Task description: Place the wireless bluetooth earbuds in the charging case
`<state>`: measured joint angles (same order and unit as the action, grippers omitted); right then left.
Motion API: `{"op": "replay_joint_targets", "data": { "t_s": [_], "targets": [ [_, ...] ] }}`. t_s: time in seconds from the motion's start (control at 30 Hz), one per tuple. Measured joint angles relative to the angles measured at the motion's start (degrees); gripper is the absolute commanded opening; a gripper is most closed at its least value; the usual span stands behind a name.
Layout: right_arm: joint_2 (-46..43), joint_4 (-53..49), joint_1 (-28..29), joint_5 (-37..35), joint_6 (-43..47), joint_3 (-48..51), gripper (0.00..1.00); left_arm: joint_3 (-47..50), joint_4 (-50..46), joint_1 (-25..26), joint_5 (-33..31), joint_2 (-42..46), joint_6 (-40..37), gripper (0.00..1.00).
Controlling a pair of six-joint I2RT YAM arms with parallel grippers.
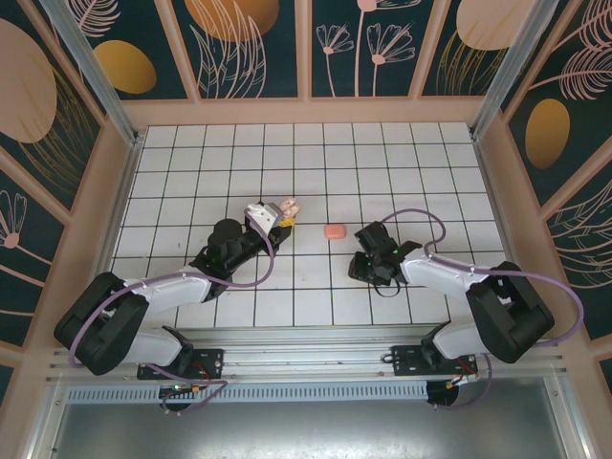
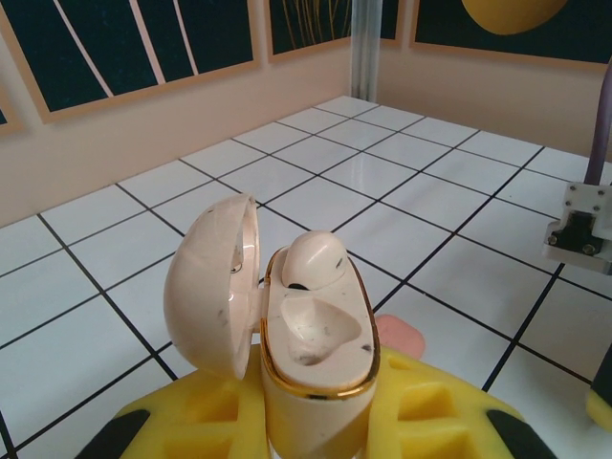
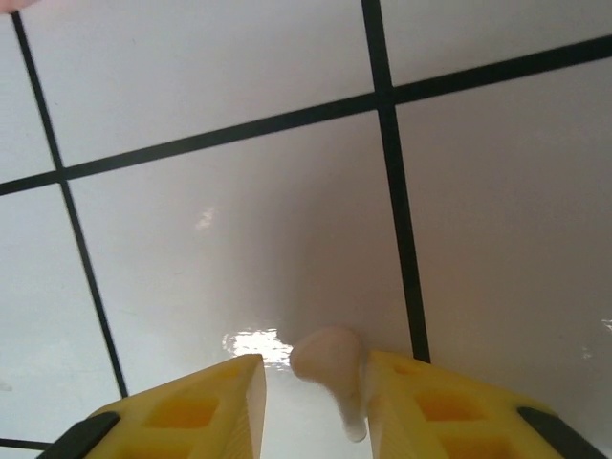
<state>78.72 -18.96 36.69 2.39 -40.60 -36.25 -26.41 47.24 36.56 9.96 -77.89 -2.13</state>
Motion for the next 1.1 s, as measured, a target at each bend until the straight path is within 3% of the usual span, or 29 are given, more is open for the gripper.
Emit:
{"op": "replay_joint_targets", "data": {
  "t_s": [0.43,0.67,1.1],
  "targets": [
    [6.8,-16.6,-0.6,-2.8,8.1,-16.7,0.37,-0.1,-1.0,0.0,0.0,0.7,-0.2,0.11],
    [11.4,-20.5,-1.1,-2.8,9.7,-17.8,0.36,-0.3,-1.3,0.0,0.0,0.8,-0.3,0.11],
    [15.1,-18.7,-1.5,0.6,9.9,-17.7,0.31,-0.4,-2.0,0.0,0.0,0.8,-0.7,0.11]
  ]
}}
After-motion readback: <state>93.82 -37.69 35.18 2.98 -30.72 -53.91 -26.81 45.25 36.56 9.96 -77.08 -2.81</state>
